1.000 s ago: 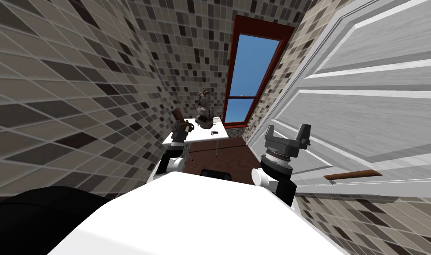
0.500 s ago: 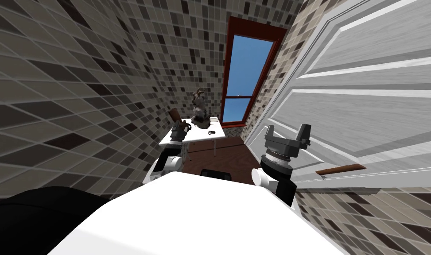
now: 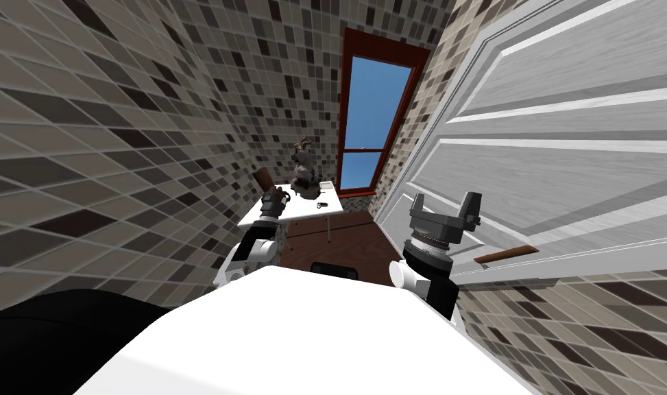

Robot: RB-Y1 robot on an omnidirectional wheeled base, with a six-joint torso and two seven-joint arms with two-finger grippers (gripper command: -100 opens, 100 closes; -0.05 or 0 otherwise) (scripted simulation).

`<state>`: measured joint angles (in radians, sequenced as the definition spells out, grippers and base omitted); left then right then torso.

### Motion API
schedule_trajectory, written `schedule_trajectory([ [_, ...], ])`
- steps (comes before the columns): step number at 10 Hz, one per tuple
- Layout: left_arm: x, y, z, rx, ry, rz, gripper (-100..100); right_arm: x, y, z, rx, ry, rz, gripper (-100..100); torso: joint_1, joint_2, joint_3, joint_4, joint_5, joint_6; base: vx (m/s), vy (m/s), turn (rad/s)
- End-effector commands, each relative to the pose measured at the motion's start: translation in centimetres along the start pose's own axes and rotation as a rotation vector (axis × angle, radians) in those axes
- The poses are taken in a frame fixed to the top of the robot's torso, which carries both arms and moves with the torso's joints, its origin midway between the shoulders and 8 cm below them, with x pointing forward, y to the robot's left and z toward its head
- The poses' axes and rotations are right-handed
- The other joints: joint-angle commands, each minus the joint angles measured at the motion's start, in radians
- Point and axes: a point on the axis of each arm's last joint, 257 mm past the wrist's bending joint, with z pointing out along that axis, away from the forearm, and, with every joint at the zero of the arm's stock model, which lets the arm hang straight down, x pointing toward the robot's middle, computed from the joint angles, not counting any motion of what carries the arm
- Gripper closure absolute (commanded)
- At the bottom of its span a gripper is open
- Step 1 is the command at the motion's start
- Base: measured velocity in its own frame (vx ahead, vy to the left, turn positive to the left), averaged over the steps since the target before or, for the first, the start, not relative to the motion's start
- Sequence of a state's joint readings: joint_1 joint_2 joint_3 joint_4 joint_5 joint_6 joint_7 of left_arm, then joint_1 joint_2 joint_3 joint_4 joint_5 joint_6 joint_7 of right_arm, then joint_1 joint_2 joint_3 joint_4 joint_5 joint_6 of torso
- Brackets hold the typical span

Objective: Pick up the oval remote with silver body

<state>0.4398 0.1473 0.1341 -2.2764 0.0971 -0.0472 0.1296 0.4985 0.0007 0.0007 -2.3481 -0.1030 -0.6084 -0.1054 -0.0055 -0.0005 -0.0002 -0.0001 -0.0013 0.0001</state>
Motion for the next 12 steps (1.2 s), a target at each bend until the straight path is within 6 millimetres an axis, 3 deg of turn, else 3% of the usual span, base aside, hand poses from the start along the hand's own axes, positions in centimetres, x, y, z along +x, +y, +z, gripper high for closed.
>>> schedule_trajectory([
  [1, -0.7, 0.9, 0.1, -0.038, -0.013, 0.014, -100, 0.0, 0.0, 0.0, 0.0, 0.0, 0.0, 0, 0.0, 0.0, 0.0, 0.0, 0.0, 0.0, 0.007, -0.072, -0.028],
  [4, -3.3, 1.5, 0.5, -0.092, -0.06, 0.067, -100, 0.0, 0.0, 0.0, 0.0, 0.0, 0.0, 0, 0.0, 0.0, 0.0, 0.0, 0.0, 0.0, 0.012, -0.084, -0.067],
  [9, -5.0, 3.3, 0.3, -0.181, -0.096, 0.091, -100, 0.0, 0.0, 0.0, 0.0, 0.0, 0.0, 0, 0.002, 0.0, 0.0, 0.0, 0.0, 0.0, 0.012, -0.049, -0.028],
  [12, -8.0, 4.0, 0.1, -0.245, -0.154, 0.136, -100, 0.0, 0.0, 0.0, 0.0, 0.0, 0.0, 0, 0.001, 0.0, 0.0, 0.0, 0.0, 0.0, 0.028, -0.079, -0.071],
])
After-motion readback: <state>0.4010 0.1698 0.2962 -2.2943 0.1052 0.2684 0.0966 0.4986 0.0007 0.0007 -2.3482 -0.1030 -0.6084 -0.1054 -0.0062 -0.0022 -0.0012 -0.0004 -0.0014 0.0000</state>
